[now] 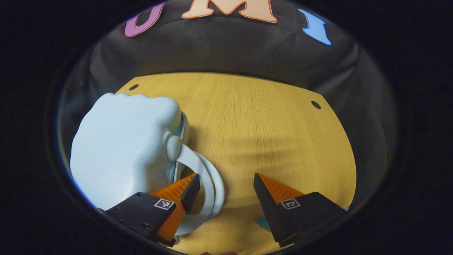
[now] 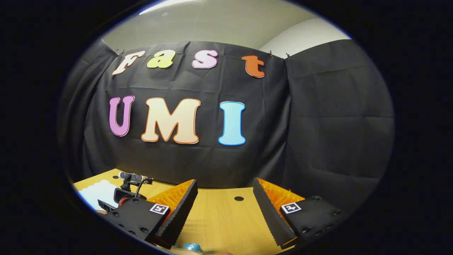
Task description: First open the suitcase, pack the skin care products into it, and then close the suitcase.
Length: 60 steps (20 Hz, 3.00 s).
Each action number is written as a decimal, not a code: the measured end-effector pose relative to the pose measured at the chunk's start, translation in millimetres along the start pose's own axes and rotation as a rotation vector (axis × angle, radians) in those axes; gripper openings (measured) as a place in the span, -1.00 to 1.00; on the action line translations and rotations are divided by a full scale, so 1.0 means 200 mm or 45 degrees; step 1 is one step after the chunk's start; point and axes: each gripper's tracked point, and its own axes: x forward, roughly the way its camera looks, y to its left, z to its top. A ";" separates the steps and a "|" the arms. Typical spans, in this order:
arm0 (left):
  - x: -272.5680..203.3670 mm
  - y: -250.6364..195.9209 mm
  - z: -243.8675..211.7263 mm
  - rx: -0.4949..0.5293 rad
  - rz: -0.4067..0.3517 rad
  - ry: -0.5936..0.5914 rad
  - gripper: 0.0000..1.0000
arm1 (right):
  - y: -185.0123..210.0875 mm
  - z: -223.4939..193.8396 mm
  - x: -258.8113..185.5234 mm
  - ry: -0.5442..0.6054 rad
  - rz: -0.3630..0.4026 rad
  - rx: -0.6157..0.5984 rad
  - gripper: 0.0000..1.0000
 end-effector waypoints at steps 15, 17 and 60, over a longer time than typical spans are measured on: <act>-0.03 0.05 0.00 0.014 -0.012 0.062 -0.82 | 0.04 0.02 -0.01 -0.046 0.028 0.026 0.97; -0.06 0.04 0.03 0.055 -0.036 0.041 -0.90 | 0.07 0.03 -0.01 -0.061 0.044 0.028 0.97; -0.87 1.67 0.70 -0.128 0.119 -0.477 -1.00 | 0.81 0.17 -0.08 -0.148 0.178 0.160 0.97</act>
